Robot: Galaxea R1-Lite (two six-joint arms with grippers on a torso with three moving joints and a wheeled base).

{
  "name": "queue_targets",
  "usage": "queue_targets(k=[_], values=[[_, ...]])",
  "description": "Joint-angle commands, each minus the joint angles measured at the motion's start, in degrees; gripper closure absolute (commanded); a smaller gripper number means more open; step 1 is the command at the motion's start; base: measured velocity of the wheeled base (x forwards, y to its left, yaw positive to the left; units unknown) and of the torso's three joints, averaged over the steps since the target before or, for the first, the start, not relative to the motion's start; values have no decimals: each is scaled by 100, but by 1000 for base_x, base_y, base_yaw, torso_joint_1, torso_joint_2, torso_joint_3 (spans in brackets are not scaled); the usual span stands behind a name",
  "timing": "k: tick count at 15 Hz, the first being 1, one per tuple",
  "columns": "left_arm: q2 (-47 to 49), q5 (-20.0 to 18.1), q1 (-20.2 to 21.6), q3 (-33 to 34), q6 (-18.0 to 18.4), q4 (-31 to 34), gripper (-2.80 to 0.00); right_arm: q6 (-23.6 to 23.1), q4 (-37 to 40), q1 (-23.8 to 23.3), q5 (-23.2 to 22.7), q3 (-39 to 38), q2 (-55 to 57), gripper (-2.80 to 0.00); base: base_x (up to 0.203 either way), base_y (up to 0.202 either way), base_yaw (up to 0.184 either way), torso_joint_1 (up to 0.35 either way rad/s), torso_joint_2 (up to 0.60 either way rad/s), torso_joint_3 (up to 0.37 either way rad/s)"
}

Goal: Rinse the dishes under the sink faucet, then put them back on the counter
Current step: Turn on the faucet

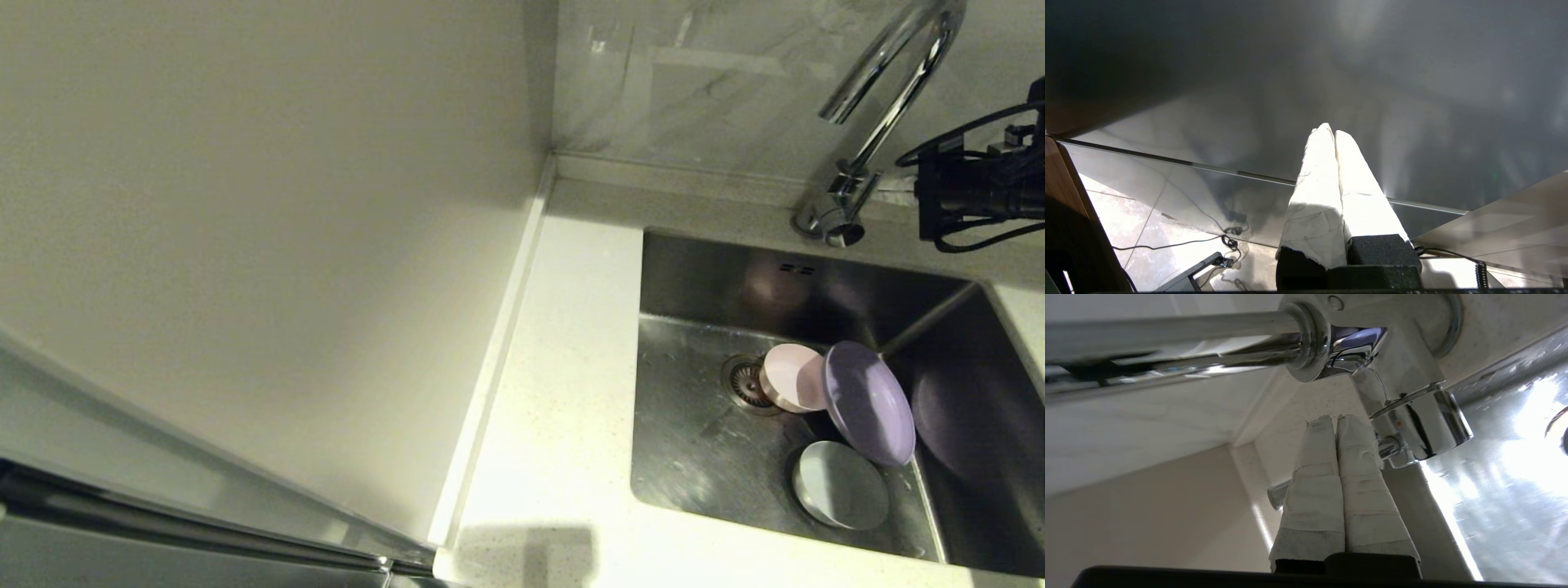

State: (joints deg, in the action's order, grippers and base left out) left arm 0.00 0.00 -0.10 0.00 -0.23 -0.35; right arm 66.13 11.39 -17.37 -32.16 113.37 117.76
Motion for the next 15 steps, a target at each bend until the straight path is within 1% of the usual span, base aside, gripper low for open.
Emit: queue_targets(k=[1,3,4,7,10,12,13,14,15], values=[[0,0,1,18,-4,-9,0,319,-9,4,-40,1,70,0,0,0,0,0,0,0],[0,0,1,18,-4,0,0,919,-173,6,-169,-5,108,0,0,0,0,0,0,0],[0,0,1,18,-4,0,0,1032,-204,6,-366,-17,123,0,0,0,0,0,0,0],[0,0,1,18,-4,-9,0,1001,-90,-43,-610,-17,83,0,0,0,0,0,0,0],[0,0,1,18,-4,-9,0,775,474,-255,-1025,-17,29,0,0,0,0,0,0,0],[0,0,1,17,-4,-8,0,223,1054,-332,-1407,-17,19,0,0,0,0,0,0,0],[0,0,1,18,-4,-4,0,-66,1294,-381,-1488,-17,14,0,0,0,0,0,0,0],[0,0,1,18,-4,-9,0,-214,1366,-398,-1486,-26,19,0,0,0,0,0,0,0],[0,0,1,18,-4,-8,0,-215,1357,-416,-1433,-26,19,0,0,0,0,0,0,0]])
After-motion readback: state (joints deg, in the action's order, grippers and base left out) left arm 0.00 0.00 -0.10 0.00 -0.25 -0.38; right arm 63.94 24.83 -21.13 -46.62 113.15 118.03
